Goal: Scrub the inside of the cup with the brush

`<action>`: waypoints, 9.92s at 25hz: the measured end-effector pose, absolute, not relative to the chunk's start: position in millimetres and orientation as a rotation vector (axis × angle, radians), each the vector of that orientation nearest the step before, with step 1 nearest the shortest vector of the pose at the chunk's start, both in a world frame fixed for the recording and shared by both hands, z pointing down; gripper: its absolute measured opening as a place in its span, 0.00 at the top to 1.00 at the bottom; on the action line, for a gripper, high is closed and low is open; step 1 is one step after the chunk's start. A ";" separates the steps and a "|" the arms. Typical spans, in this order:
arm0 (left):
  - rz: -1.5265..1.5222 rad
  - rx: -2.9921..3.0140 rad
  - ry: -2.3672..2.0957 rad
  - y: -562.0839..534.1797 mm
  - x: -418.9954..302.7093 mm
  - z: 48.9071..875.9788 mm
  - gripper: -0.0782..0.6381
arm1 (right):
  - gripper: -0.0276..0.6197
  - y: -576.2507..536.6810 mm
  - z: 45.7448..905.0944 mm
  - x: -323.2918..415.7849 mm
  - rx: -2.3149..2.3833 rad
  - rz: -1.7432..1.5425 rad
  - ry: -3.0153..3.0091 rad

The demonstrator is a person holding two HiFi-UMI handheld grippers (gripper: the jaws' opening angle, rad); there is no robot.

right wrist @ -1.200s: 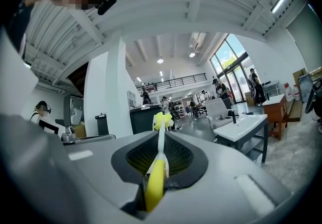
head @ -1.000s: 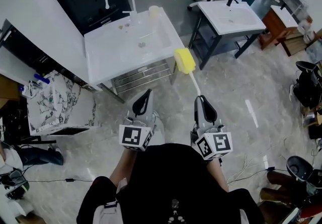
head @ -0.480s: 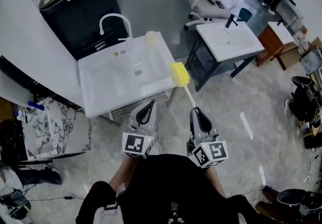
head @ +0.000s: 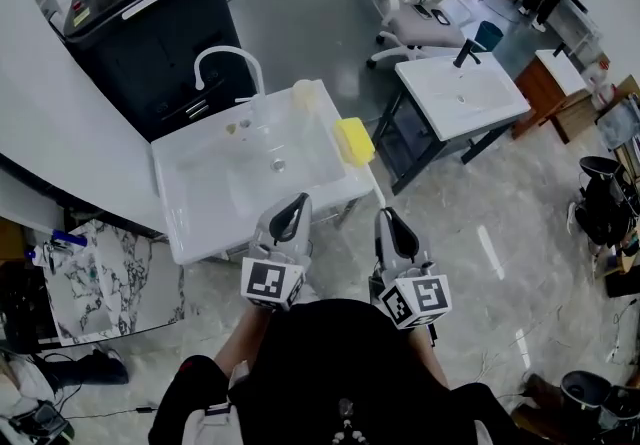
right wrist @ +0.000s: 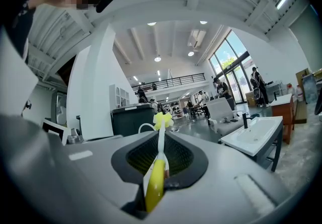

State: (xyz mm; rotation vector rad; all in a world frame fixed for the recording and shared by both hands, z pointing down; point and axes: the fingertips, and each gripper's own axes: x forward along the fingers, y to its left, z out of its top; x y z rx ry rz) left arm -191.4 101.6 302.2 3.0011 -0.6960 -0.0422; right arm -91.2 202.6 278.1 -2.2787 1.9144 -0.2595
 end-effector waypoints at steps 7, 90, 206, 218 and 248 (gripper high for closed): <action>-0.008 3.003 -0.698 81.9 -185.6 306.8 0.89 | 0.91 175.4 280.2 -80.0 -2.208 -0.293 1.884; 0.239 2.471 -1.469 -221.9 26.6 515.9 0.72 | 0.90 -190.1 430.3 160.1 -1.867 -0.824 2.649; 1.218 2.698 -1.584 -136.3 -70.1 464.8 0.25 | 0.90 -58.1 337.2 52.6 -0.662 -0.055 3.690; 1.506 2.790 -1.398 -118.1 -41.0 457.5 0.25 | 0.90 -60.1 341.1 39.2 -0.539 0.208 3.891; 1.703 2.822 -1.343 -104.9 -33.2 459.7 0.25 | 0.90 -33.8 344.1 34.2 -0.575 -0.018 3.860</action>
